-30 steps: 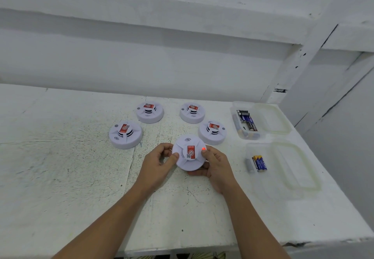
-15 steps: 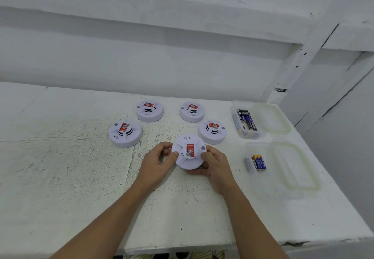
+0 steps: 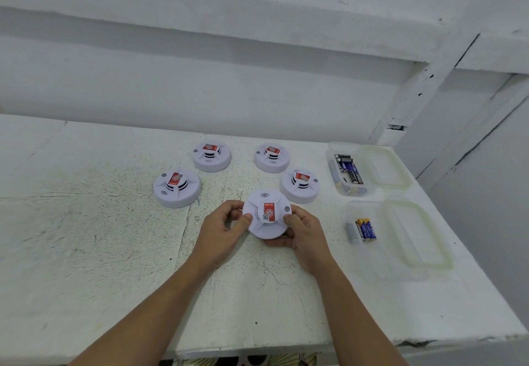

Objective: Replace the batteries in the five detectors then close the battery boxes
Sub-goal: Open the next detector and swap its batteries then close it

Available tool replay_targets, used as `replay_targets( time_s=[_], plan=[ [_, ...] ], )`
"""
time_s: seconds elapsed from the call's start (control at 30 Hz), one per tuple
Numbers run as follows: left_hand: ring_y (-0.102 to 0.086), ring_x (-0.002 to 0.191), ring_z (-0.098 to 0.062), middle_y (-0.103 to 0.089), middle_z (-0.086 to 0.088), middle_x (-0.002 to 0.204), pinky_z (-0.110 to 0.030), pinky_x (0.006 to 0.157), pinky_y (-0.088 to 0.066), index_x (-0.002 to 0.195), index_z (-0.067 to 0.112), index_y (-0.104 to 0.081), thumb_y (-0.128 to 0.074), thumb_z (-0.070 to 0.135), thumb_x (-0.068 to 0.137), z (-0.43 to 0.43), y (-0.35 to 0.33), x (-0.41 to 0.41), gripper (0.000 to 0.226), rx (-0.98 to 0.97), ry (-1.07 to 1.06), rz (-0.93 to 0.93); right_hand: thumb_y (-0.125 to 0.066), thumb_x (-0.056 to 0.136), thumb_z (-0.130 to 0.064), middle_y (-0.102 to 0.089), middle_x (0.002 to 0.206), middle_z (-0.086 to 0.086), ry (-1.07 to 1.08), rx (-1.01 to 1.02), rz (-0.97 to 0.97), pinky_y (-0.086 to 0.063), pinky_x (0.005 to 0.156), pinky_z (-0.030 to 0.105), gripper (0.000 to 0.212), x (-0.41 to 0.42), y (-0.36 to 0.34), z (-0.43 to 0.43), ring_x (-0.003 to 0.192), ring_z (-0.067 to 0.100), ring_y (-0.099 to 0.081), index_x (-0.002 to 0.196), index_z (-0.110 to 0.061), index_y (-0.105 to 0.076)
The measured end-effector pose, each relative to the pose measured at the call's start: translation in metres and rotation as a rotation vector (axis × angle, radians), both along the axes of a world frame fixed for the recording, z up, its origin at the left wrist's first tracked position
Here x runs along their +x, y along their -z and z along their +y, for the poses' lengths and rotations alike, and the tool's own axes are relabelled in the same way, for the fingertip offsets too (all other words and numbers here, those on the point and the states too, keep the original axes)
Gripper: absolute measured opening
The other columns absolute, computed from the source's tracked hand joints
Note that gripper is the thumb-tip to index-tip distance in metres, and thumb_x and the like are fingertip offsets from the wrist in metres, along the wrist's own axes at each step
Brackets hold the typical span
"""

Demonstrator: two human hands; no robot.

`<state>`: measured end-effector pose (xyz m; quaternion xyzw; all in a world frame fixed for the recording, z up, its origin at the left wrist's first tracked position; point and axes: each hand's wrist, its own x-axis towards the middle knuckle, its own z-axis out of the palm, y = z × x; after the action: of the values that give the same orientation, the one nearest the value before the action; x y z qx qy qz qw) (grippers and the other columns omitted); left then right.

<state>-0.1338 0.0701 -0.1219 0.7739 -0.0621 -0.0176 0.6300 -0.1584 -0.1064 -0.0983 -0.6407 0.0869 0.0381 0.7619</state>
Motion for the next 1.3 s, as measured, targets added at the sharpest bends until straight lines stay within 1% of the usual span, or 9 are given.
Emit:
replay_targets(
  time_s=[0.07,0.13,0.27,0.43,0.53,0.63,0.77,0.97,1.3],
  plan=[
    [-0.062,0.083,-0.023,-0.067,0.001,0.087,-0.044,0.079,-0.052,0.103,0.03,-0.065,-0.061,0.04,0.082,0.0005,0.0005,0.0004,0.023,0.006,-0.001,0.001,-0.044,0.097,-0.008,-0.073,0.099,0.011,0.005,-0.002,0.001,-0.059,0.067,0.044,0.034,0.0,0.0004,0.0003,0.088,0.034,-0.07,0.096,-0.025,-0.073],
    [-0.062,0.084,-0.025,-0.067,0.001,0.087,-0.045,0.079,-0.053,0.103,0.031,-0.065,-0.06,0.043,0.08,0.0003,0.001,0.0002,0.026,0.006,0.0,0.005,-0.044,0.097,-0.008,-0.073,0.099,0.011,0.009,-0.003,-0.001,-0.059,0.067,0.044,0.034,-0.0002,0.0009,0.0004,0.088,0.034,-0.07,0.095,-0.026,-0.073],
    [-0.062,0.083,-0.024,-0.067,0.0,0.086,-0.044,0.078,-0.052,0.103,0.03,-0.065,-0.06,0.042,0.081,0.0001,0.0008,-0.0006,0.026,0.009,0.0,-0.001,-0.043,0.097,-0.006,-0.073,0.101,0.012,0.005,-0.003,-0.004,-0.059,0.069,0.046,0.034,-0.0002,0.001,0.0002,0.09,0.034,-0.07,0.099,-0.024,-0.072],
    [-0.063,0.084,-0.025,-0.068,-0.001,0.087,-0.043,0.079,-0.052,0.103,0.03,-0.065,-0.06,0.04,0.08,-0.0002,0.0,-0.001,0.025,-0.015,-0.003,0.015,-0.042,0.097,-0.005,-0.071,0.105,0.015,0.0,-0.012,-0.003,-0.059,0.07,0.046,0.032,0.0004,0.0024,-0.0002,0.093,0.036,-0.069,0.106,-0.018,-0.07],
    [-0.063,0.083,-0.023,-0.068,0.0,0.086,-0.042,0.079,-0.052,0.103,0.029,-0.065,-0.06,0.04,0.08,-0.0007,-0.0004,-0.0011,0.025,-0.017,-0.005,0.018,-0.042,0.097,-0.005,-0.072,0.104,0.014,0.001,-0.011,-0.001,-0.059,0.07,0.046,0.032,0.0,0.0023,-0.0002,0.093,0.036,-0.069,0.105,-0.018,-0.07],
    [-0.063,0.084,-0.025,-0.068,-0.002,0.087,-0.043,0.078,-0.052,0.102,0.03,-0.065,-0.06,0.043,0.079,-0.0006,-0.0001,-0.0011,0.027,-0.019,-0.003,0.014,-0.042,0.097,-0.005,-0.072,0.103,0.013,0.005,-0.006,-0.004,-0.059,0.07,0.046,0.033,-0.0006,0.0013,0.0002,0.092,0.035,-0.069,0.102,-0.02,-0.071],
    [-0.062,0.085,-0.029,-0.068,-0.003,0.086,-0.045,0.078,-0.051,0.102,0.029,-0.065,-0.06,0.04,0.08,-0.0006,0.0011,-0.0001,0.025,-0.033,-0.002,0.021,-0.042,0.097,-0.005,-0.073,0.101,0.012,0.002,-0.005,-0.009,-0.059,0.071,0.048,0.037,-0.0007,0.001,0.0006,0.091,0.035,-0.069,0.096,-0.024,-0.075],
    [-0.063,0.084,-0.025,-0.068,-0.003,0.086,-0.039,0.076,-0.052,0.103,0.027,-0.065,-0.059,0.038,0.081,-0.0011,-0.0007,-0.001,0.026,-0.026,0.003,0.012,-0.043,0.097,-0.006,-0.073,0.102,0.012,0.003,-0.011,-0.014,-0.058,0.072,0.049,0.034,-0.0005,0.0023,-0.0002,0.092,0.035,-0.069,0.1,-0.023,-0.073],
    [-0.062,0.086,-0.029,-0.068,-0.004,0.089,-0.047,0.079,-0.052,0.102,0.031,-0.065,-0.06,0.042,0.081,-0.0005,0.0018,-0.0002,0.024,-0.023,0.007,0.016,-0.043,0.097,-0.006,-0.072,0.103,0.011,0.007,-0.009,-0.007,-0.058,0.072,0.05,0.033,0.0002,0.0033,-0.0009,0.093,0.035,-0.069,0.101,-0.021,-0.071]
  ],
)
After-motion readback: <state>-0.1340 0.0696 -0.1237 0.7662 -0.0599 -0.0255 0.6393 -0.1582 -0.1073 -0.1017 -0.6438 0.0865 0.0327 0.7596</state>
